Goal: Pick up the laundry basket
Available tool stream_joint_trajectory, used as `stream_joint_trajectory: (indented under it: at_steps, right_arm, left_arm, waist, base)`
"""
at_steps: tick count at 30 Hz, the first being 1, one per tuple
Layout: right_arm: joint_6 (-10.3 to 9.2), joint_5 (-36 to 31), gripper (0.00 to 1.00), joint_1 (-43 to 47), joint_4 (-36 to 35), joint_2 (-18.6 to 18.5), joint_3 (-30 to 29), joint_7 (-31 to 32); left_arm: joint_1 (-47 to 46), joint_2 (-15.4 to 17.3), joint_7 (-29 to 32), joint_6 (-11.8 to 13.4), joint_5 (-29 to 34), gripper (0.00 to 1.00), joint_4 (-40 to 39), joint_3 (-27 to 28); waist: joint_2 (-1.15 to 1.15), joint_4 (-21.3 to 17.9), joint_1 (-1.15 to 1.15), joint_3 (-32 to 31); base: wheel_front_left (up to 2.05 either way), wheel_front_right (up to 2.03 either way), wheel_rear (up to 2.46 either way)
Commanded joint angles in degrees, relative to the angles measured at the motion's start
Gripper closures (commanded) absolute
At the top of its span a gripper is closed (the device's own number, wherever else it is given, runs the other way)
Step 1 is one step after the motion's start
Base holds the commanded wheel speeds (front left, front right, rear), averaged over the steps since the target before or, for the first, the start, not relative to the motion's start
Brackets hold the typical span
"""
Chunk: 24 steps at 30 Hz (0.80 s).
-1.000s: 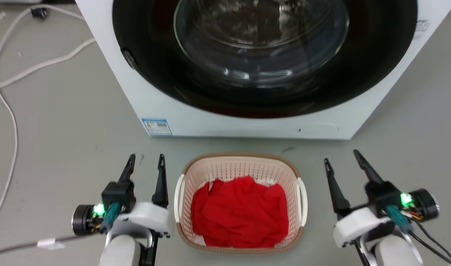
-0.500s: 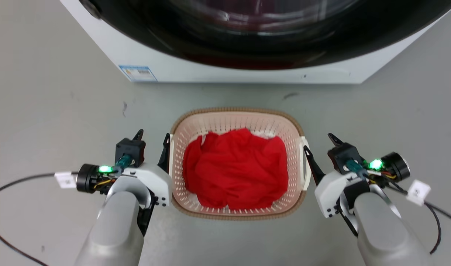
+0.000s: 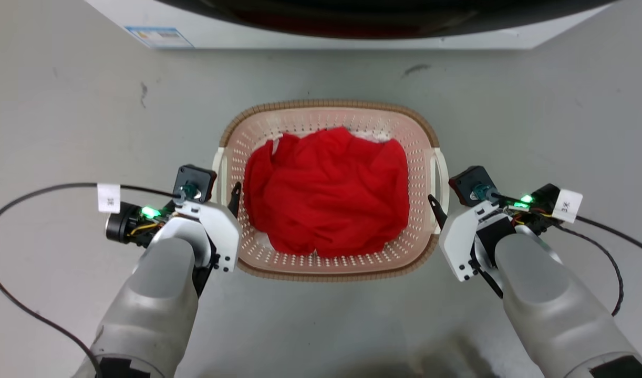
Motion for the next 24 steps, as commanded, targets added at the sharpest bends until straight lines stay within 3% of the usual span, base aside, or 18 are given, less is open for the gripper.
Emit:
stream_joint_trajectory:
  at_steps: [1,24]
  right_arm:
    - [-0.06,0.8,0.0,-1.4,0.5,0.0,0.5,0.2]
    - [-0.06,7.8,0.0,-10.0,4.5,0.0,6.4,3.0]
  left_arm:
    - [-1.3,0.0,0.1,0.0,-0.1,0.0,0.6,-0.1]
    - [-9.4,0.3,3.8,-0.7,-1.8,0.0,4.5,-3.0]
  waist:
    - [0.0,-0.4,-0.01,1.9]
    - [0.0,-0.6,-0.01,13.0]
  base:
    - [0.0,0.0,0.0]
    - [0.0,0.0,0.0]
